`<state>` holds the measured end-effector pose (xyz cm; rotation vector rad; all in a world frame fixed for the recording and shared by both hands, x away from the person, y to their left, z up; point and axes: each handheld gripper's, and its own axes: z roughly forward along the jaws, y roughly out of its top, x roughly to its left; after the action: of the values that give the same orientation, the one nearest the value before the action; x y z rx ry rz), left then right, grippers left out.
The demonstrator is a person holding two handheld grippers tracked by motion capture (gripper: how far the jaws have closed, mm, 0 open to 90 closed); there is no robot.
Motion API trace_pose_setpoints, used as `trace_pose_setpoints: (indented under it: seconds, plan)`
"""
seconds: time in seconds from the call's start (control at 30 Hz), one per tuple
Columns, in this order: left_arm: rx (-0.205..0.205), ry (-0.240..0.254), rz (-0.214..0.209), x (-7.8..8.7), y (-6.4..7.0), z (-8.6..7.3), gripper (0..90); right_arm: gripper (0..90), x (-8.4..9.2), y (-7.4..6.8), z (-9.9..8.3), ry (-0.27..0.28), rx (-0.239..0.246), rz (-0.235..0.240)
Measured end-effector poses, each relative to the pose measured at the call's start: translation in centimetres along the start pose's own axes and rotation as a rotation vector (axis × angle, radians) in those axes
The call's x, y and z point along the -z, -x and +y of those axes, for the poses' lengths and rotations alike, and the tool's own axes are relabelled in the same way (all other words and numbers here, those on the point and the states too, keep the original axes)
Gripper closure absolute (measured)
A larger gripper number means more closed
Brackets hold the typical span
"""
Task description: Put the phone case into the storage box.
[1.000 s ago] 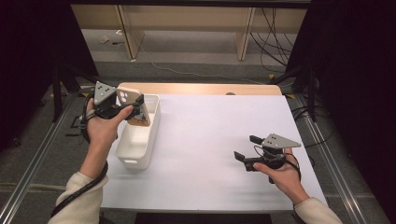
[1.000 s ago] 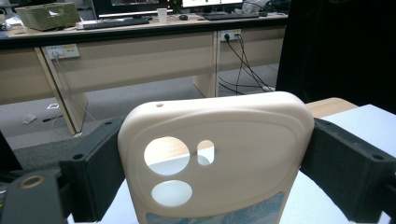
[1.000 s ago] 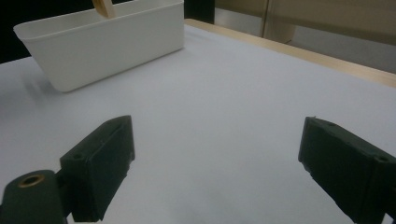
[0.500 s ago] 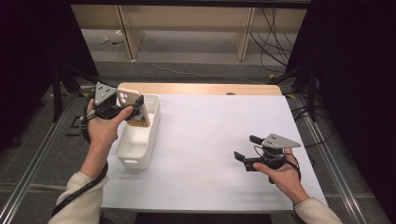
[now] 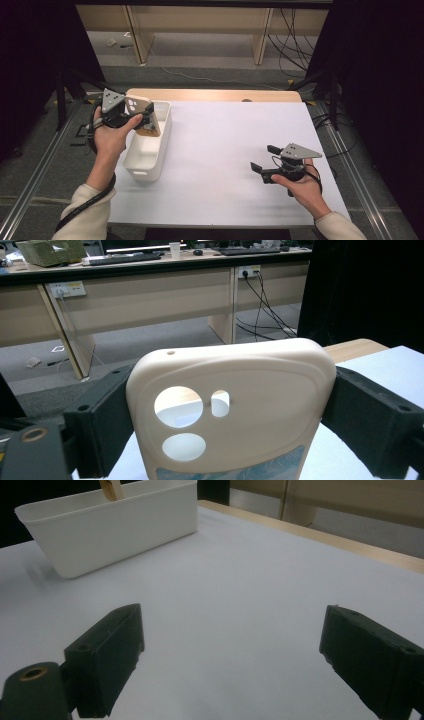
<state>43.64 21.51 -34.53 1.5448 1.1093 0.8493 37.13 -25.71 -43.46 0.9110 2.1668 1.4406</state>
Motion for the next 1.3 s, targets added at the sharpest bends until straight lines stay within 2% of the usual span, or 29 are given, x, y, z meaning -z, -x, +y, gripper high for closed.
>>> trace_pose_setpoints:
  seconds: [1.3]
  plan:
    - [0.004, -0.03, -0.008, -1.1, 0.1, -1.1, 10.9, 11.4, 0.0, -0.1, 0.0, 0.006, -0.011, 0.006]
